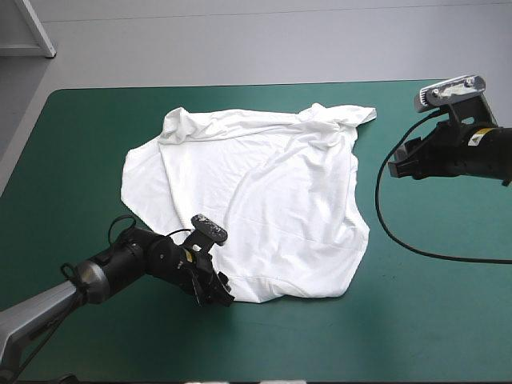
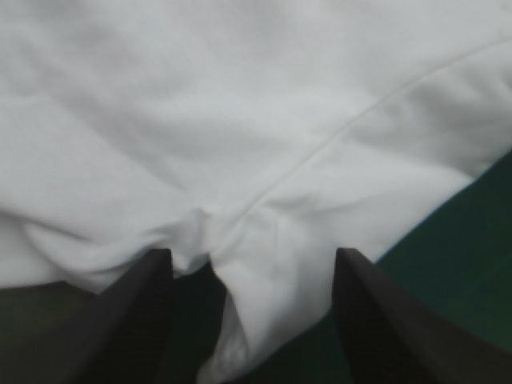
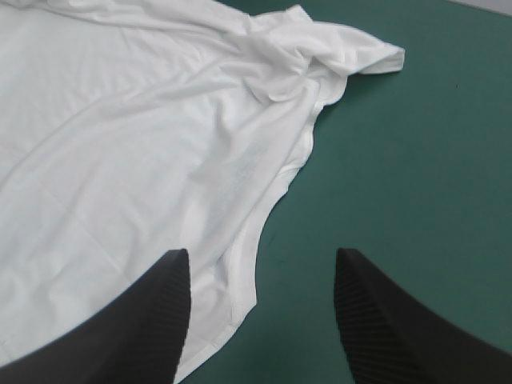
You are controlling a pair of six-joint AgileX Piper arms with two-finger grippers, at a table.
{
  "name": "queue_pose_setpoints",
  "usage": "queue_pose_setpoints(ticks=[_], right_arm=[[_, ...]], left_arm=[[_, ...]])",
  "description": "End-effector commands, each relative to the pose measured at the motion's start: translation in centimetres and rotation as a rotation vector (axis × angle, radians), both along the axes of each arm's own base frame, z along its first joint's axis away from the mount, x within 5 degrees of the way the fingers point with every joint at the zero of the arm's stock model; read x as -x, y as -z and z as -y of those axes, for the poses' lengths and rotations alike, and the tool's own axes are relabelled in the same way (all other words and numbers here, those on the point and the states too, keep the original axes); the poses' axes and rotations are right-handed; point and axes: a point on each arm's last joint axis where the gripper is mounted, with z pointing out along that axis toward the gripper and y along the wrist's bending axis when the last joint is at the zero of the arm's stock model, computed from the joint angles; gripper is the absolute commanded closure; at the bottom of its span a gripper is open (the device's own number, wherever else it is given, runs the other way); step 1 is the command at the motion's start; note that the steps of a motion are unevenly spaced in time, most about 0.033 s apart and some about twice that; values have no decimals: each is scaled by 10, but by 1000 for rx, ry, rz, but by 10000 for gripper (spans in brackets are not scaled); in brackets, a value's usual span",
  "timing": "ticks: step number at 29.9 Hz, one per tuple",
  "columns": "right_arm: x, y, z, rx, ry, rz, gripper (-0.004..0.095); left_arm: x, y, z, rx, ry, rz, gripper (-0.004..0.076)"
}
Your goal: Fold the cloth
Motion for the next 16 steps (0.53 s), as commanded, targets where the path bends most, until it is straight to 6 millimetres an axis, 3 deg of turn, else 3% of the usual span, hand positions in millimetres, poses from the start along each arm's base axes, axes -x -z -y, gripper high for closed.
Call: queue_pose_setpoints(ticks=[1, 2, 4, 7, 12, 16], right_arm=[[-7, 4, 1, -34, 15, 113, 399], [-13, 11, 0, -42, 18, 107, 399], [-24, 26, -1, -53, 19, 90, 399], [-45, 46, -6, -82, -4, 33, 399], [-82, 77, -11, -124, -18, -38, 399], [-116, 82, -9, -83, 1, 63, 399]], left_arm=[[-6, -2, 6, 28, -9, 31, 302], [-8, 1, 7, 21, -9, 23, 319], [-9, 6, 8, 12, -11, 12, 432], [-10, 10, 9, 1, 2, 5, 706], [-9, 10, 8, -10, 19, -5, 705], [-7, 11, 8, -19, 21, -31, 705]])
